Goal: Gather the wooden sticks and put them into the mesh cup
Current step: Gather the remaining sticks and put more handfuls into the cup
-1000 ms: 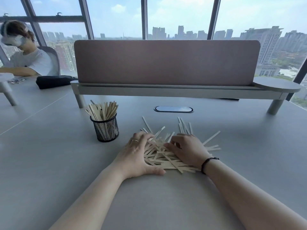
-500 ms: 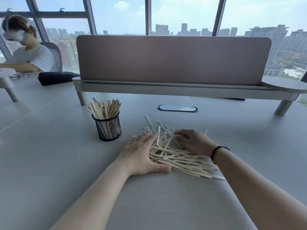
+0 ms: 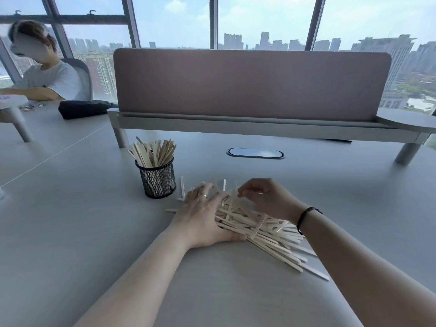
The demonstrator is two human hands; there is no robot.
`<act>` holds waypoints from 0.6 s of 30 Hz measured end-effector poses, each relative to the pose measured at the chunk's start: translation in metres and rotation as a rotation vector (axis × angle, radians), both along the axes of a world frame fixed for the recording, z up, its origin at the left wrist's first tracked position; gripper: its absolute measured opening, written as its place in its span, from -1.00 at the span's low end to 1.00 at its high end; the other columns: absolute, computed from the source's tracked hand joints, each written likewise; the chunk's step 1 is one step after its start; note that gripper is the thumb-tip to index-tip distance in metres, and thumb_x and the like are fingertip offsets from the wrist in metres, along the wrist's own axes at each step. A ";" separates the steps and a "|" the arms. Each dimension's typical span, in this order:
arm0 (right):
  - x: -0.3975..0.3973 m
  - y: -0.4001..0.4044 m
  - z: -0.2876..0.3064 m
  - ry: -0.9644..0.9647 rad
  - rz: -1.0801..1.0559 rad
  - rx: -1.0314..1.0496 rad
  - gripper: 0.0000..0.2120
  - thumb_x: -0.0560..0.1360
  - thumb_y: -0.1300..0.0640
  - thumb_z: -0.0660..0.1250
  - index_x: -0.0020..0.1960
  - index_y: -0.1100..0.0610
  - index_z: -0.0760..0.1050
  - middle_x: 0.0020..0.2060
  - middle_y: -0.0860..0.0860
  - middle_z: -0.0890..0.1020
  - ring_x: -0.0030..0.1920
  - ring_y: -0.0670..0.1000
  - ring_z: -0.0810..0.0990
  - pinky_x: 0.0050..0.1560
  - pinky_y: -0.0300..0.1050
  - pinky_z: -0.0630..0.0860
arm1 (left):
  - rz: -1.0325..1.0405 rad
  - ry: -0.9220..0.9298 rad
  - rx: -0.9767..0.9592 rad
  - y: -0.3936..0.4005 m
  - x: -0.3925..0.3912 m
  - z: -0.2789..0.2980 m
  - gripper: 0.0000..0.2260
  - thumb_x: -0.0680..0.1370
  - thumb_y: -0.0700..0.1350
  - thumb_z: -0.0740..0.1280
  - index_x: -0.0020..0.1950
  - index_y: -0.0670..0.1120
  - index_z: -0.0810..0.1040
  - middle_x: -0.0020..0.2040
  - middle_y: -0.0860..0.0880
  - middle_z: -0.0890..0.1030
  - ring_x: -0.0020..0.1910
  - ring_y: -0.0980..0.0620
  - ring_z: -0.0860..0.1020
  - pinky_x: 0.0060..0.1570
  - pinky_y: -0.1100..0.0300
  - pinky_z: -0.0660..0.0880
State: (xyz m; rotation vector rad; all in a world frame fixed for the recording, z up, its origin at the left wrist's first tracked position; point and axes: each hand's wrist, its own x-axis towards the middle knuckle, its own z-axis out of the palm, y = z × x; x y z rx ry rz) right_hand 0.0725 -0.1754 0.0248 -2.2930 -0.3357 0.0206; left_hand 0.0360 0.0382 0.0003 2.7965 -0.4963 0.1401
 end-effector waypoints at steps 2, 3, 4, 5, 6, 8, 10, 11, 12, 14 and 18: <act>-0.001 -0.010 0.002 -0.121 -0.173 -0.071 -0.89 0.56 -0.02 0.35 0.05 -0.07 0.62 0.03 -0.18 0.69 0.07 -0.06 0.65 0.04 -0.12 0.51 | 0.008 0.014 -0.021 0.000 0.000 0.000 -0.05 0.10 0.68 0.24 0.38 0.24 0.33 0.45 0.01 0.22 0.53 -0.07 0.15 0.51 -0.05 0.17; -0.003 -0.017 0.003 -0.150 -0.241 -0.107 -0.81 0.55 -0.10 0.34 0.11 -0.07 0.60 0.08 -0.18 0.67 0.05 -0.04 0.65 0.02 -0.12 0.49 | 0.022 0.010 -0.040 0.001 0.000 0.001 -0.08 0.10 0.67 0.26 0.35 0.24 0.37 0.42 0.00 0.23 0.52 -0.06 0.16 0.50 -0.03 0.18; -0.005 -0.024 0.002 -0.138 -0.261 -0.128 -0.71 0.52 -0.20 0.34 0.16 -0.08 0.58 0.13 -0.17 0.65 0.01 -0.03 0.65 0.02 -0.11 0.49 | 0.039 -0.018 -0.052 0.001 0.000 0.001 -0.10 0.10 0.66 0.27 0.33 0.24 0.41 0.38 0.00 0.24 0.49 -0.05 0.16 0.48 0.00 0.19; -0.010 -0.032 0.001 -0.092 -0.226 -0.145 -0.58 0.47 -0.32 0.32 0.21 -0.11 0.55 0.16 -0.16 0.63 -0.02 -0.04 0.66 0.06 -0.08 0.51 | 0.054 -0.067 -0.048 0.001 0.001 0.002 -0.11 0.10 0.67 0.26 0.32 0.25 0.46 0.34 0.00 0.26 0.46 -0.04 0.18 0.47 0.02 0.19; -0.016 -0.038 -0.001 -0.038 -0.150 -0.179 -0.42 0.38 -0.46 0.29 0.25 -0.15 0.51 0.21 -0.15 0.60 0.04 -0.06 0.64 0.15 -0.04 0.51 | 0.063 -0.124 -0.033 0.001 0.001 0.002 -0.11 0.09 0.68 0.23 0.31 0.25 0.50 0.30 0.00 0.28 0.42 -0.05 0.21 0.46 0.04 0.18; -0.027 -0.045 -0.009 0.022 0.012 -0.296 -0.12 0.18 -0.68 0.14 0.35 -0.23 0.41 0.38 -0.18 0.46 0.35 -0.13 0.44 0.44 0.05 0.30 | 0.072 -0.191 -0.015 0.001 0.002 0.003 -0.10 0.08 0.70 0.19 0.28 0.25 0.57 0.24 0.00 0.31 0.35 -0.05 0.25 0.45 0.07 0.15; -0.034 -0.050 -0.017 0.016 0.071 -0.404 0.03 0.11 -0.73 0.05 0.44 -0.23 0.32 0.51 -0.21 0.29 0.51 -0.18 0.19 0.56 0.07 0.03 | 0.076 -0.186 -0.021 0.001 0.001 0.003 -0.11 0.07 0.69 0.22 0.25 0.25 0.59 0.26 -0.01 0.32 0.35 -0.06 0.26 0.45 0.07 0.13; -0.035 -0.051 -0.019 0.013 0.063 -0.419 0.06 0.10 -0.74 0.05 0.47 -0.21 0.31 0.53 -0.20 0.26 0.54 -0.16 0.13 0.57 0.05 -0.01 | 0.079 -0.172 -0.030 0.002 0.001 0.003 -0.11 0.05 0.69 0.23 0.24 0.23 0.59 0.31 -0.02 0.32 0.38 -0.07 0.26 0.46 0.07 0.12; -0.037 -0.052 -0.020 0.014 0.043 -0.411 0.08 0.10 -0.73 0.07 0.48 -0.20 0.31 0.53 -0.19 0.26 0.55 -0.13 0.14 0.56 0.03 0.03 | 0.082 -0.157 -0.040 0.003 0.000 0.003 -0.11 0.04 0.69 0.24 0.20 0.21 0.60 0.38 -0.04 0.31 0.43 -0.08 0.25 0.48 0.07 0.11; -0.038 -0.051 -0.021 0.011 0.011 -0.387 0.07 0.08 -0.72 0.11 0.46 -0.19 0.35 0.51 -0.18 0.32 0.52 -0.07 0.23 0.52 -0.02 0.18 | 0.084 -0.135 -0.045 0.005 0.000 0.002 -0.14 0.04 0.68 0.26 0.13 0.16 0.59 0.49 -0.03 0.29 0.50 -0.07 0.22 0.50 0.05 0.11; -0.045 -0.041 -0.024 -0.119 -0.050 -0.413 -0.16 0.18 -0.68 0.12 0.24 -0.18 0.50 0.32 -0.21 0.47 0.31 -0.05 0.46 0.34 -0.07 0.35 | 0.059 -0.062 -0.046 0.009 0.002 0.002 -0.18 0.10 0.65 0.29 0.06 0.04 0.53 0.50 0.02 0.39 0.58 0.01 0.15 0.54 0.00 0.04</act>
